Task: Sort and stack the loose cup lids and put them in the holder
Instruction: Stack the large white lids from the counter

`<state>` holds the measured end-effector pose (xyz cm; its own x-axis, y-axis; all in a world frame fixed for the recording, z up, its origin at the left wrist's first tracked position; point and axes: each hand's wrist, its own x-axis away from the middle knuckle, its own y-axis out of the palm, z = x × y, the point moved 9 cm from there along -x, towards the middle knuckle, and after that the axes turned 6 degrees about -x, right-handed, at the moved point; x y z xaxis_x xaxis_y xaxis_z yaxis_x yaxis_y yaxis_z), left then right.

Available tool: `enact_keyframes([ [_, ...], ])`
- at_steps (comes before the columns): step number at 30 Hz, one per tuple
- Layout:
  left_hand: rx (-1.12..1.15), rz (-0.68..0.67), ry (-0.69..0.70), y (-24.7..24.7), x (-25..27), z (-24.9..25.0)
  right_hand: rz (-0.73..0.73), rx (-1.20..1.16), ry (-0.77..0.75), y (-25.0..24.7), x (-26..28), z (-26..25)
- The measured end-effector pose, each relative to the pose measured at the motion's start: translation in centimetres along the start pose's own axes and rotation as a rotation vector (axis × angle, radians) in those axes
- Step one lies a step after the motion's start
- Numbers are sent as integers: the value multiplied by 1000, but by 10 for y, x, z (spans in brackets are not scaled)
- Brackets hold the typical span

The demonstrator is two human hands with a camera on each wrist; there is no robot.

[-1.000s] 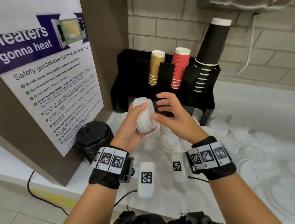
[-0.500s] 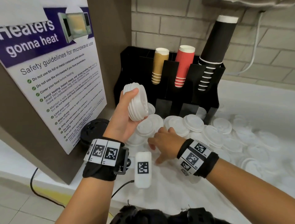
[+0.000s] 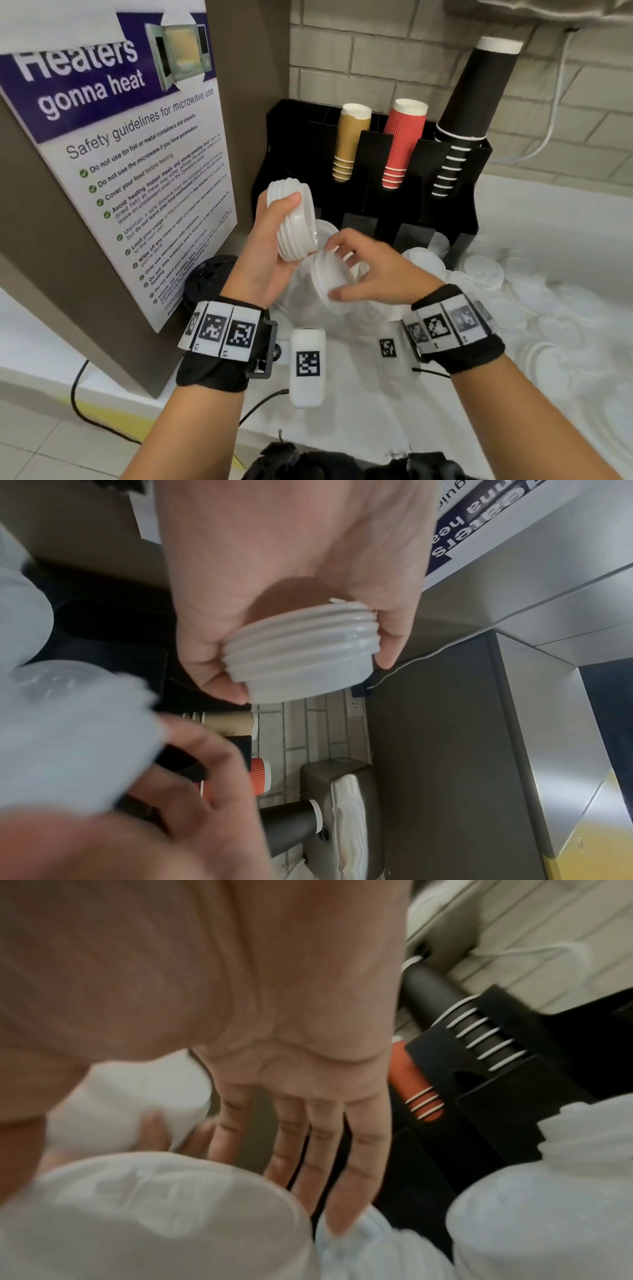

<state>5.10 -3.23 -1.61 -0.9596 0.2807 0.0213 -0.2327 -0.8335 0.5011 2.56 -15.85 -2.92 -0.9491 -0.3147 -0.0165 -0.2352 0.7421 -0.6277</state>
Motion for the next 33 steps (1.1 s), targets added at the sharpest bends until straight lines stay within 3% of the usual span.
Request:
enact_keyframes([
  [4, -60, 3, -18, 3, 2, -3, 358, -351, -11, -41, 16, 3],
  [6, -95, -19, -34, 7, 3, -8, 449, -512, -60, -46, 23, -2],
  [10, -135, -83, -61, 15, 8, -16, 432, -505, -196, -42, 26, -26],
  [20, -180, -92, -50, 18, 14, -14, 329, -515, -269, -24, 22, -45],
  [29, -210, -97, -65, 18, 16, -17, 332, -531, -278, -20, 20, -47],
  [33, -159, -16, -17, 4, 12, -3, 441, -417, -138, -24, 12, -25],
])
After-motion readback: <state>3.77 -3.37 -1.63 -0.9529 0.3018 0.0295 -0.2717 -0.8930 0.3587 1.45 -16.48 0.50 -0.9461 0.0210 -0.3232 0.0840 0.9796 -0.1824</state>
